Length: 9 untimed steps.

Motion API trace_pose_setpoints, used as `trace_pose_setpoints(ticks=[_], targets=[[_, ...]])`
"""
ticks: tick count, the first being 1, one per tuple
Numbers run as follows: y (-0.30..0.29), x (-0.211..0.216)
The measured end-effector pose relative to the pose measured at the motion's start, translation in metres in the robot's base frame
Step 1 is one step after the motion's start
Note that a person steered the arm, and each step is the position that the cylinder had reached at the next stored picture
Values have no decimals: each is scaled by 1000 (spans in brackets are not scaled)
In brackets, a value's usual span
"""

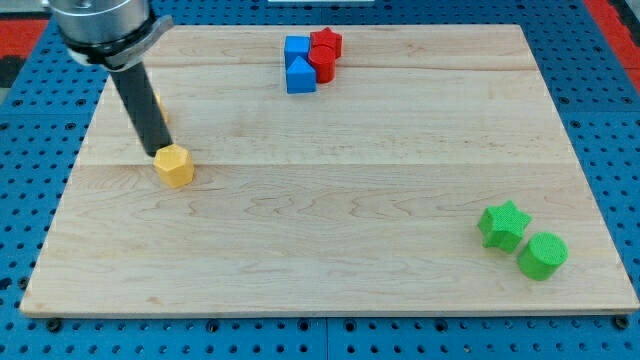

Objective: Move the yellow hexagon to the green star

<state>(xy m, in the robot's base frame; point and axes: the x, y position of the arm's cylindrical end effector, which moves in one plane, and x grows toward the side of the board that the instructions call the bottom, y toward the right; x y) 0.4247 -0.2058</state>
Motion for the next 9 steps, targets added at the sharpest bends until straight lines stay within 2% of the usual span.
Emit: trace_pose_setpoints(ticks=[1,2,3,4,6,7,8,9], targets=[[-27,25],[97,34],[116,29],[126,7],[317,48],[315,56],[250,35],[237,63]])
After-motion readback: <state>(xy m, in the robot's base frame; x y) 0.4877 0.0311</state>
